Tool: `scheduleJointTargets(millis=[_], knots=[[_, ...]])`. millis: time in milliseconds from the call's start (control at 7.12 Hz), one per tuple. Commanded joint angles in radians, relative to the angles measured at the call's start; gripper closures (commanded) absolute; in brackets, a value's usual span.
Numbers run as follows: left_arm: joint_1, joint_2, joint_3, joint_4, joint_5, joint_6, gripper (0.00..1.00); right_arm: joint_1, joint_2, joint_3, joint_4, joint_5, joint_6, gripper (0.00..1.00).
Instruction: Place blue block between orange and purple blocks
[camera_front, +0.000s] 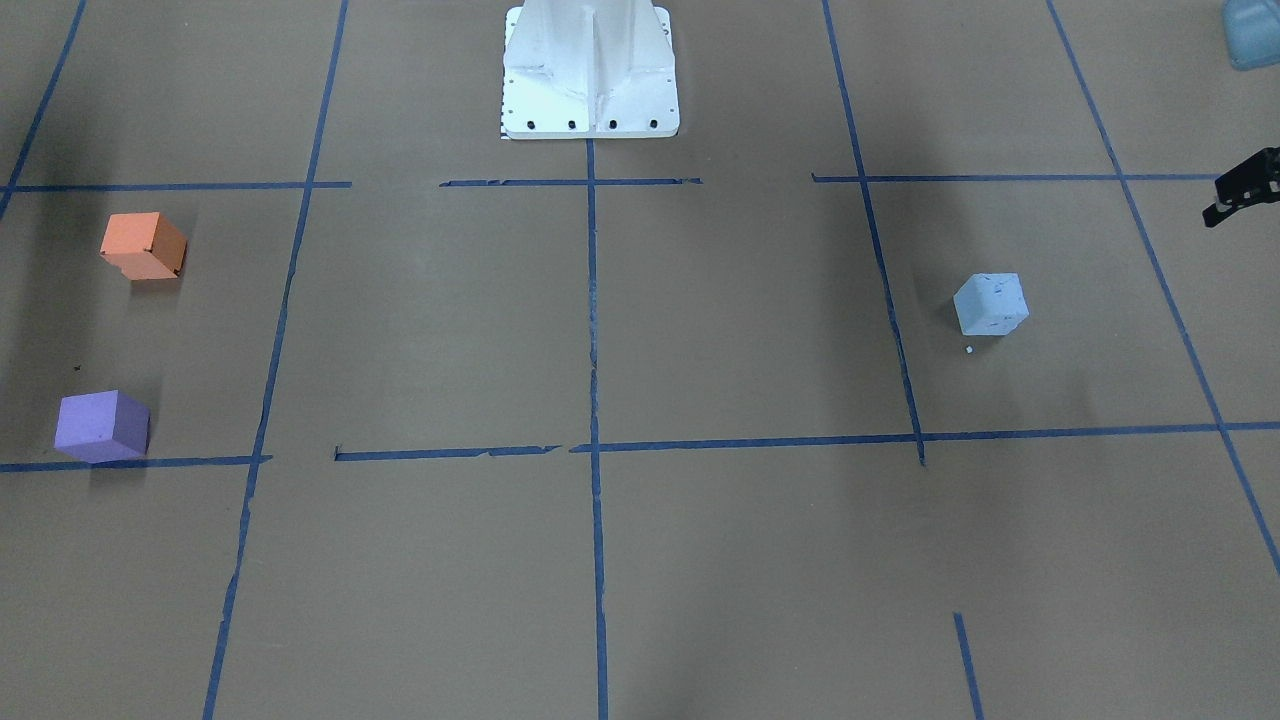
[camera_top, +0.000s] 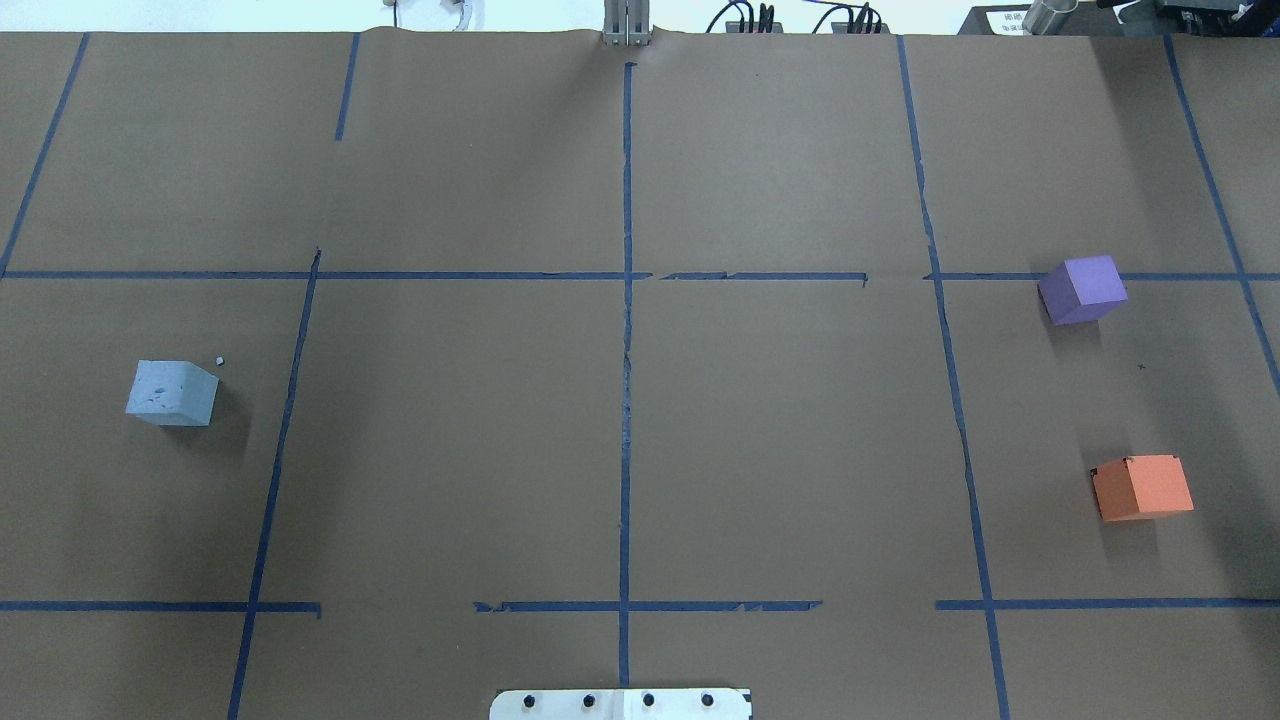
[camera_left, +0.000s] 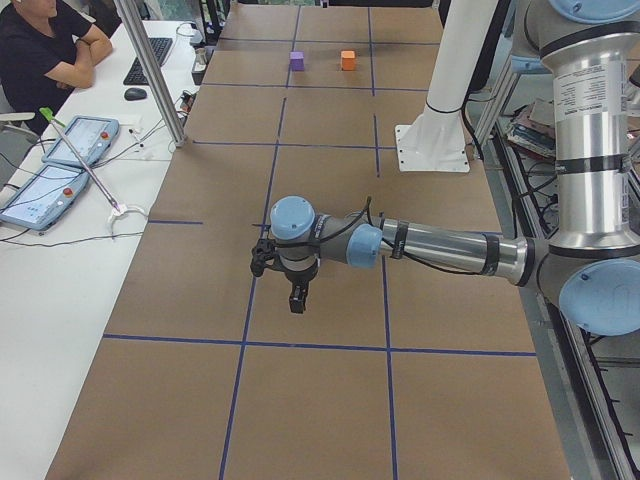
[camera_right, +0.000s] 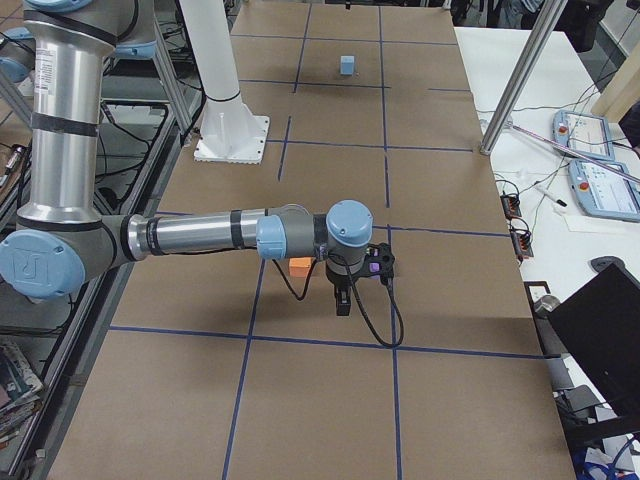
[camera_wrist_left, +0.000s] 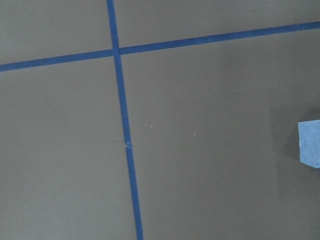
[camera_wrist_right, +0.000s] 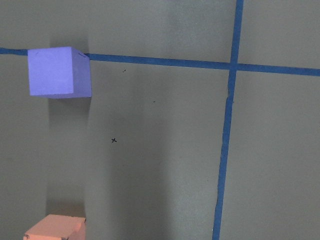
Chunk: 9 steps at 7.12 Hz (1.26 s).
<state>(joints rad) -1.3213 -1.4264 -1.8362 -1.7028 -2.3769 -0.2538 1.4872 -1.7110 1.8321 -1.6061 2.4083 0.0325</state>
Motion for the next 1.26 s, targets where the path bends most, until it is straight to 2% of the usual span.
scheduleJointTargets(millis=[0,140,281,561,1123], knots=[[0.178,-0.035,0.005,-0.183,0.005,-0.337,0.00,-0.001,-0.001,-0.001,0.000,0.000,0.000,0.00],[0.253,-0.089,0.012,-0.199,0.057,-0.455,0.00,-0.001,0.001,-0.001,0.000,0.000,-0.002,0.00],[0.348,-0.112,0.026,-0.205,0.161,-0.517,0.00,-0.001,-0.001,-0.004,-0.001,0.000,0.000,0.00],[0.408,-0.192,0.099,-0.212,0.186,-0.579,0.00,-0.001,-0.001,-0.004,0.000,0.000,-0.002,0.00],[0.484,-0.207,0.158,-0.212,0.186,-0.575,0.01,-0.001,0.001,0.001,0.000,0.000,0.000,0.00]])
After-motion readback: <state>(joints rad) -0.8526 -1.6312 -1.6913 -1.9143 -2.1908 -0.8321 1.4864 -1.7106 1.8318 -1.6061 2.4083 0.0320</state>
